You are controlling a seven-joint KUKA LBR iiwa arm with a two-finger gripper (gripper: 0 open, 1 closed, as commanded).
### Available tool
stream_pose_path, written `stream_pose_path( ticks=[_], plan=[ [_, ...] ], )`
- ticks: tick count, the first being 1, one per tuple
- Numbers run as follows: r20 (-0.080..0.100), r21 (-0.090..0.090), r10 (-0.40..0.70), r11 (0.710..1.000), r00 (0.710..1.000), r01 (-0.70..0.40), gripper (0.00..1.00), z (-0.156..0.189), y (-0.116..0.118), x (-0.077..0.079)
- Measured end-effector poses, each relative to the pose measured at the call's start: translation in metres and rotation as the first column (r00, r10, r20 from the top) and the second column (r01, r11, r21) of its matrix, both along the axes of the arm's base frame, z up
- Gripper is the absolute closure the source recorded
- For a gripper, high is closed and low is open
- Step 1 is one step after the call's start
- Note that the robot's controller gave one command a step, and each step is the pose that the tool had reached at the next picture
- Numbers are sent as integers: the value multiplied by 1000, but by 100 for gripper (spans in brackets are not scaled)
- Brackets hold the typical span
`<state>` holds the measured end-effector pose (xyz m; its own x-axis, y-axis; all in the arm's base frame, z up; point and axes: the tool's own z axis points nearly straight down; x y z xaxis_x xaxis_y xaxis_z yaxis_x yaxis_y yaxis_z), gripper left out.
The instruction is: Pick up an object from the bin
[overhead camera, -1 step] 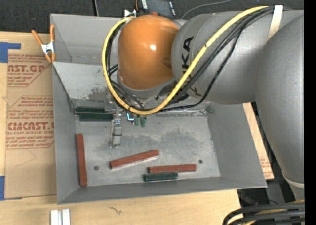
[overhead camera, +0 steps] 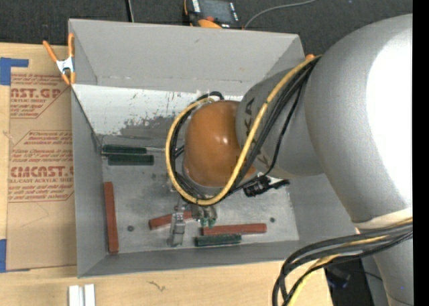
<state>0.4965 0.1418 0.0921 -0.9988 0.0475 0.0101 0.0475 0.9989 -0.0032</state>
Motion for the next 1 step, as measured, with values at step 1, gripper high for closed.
stream_pose_path(
  ticks=[1],
  plan=[
    [8, 0, 60, 998, 998, -60, 0, -24, -47, 16]
  ],
)
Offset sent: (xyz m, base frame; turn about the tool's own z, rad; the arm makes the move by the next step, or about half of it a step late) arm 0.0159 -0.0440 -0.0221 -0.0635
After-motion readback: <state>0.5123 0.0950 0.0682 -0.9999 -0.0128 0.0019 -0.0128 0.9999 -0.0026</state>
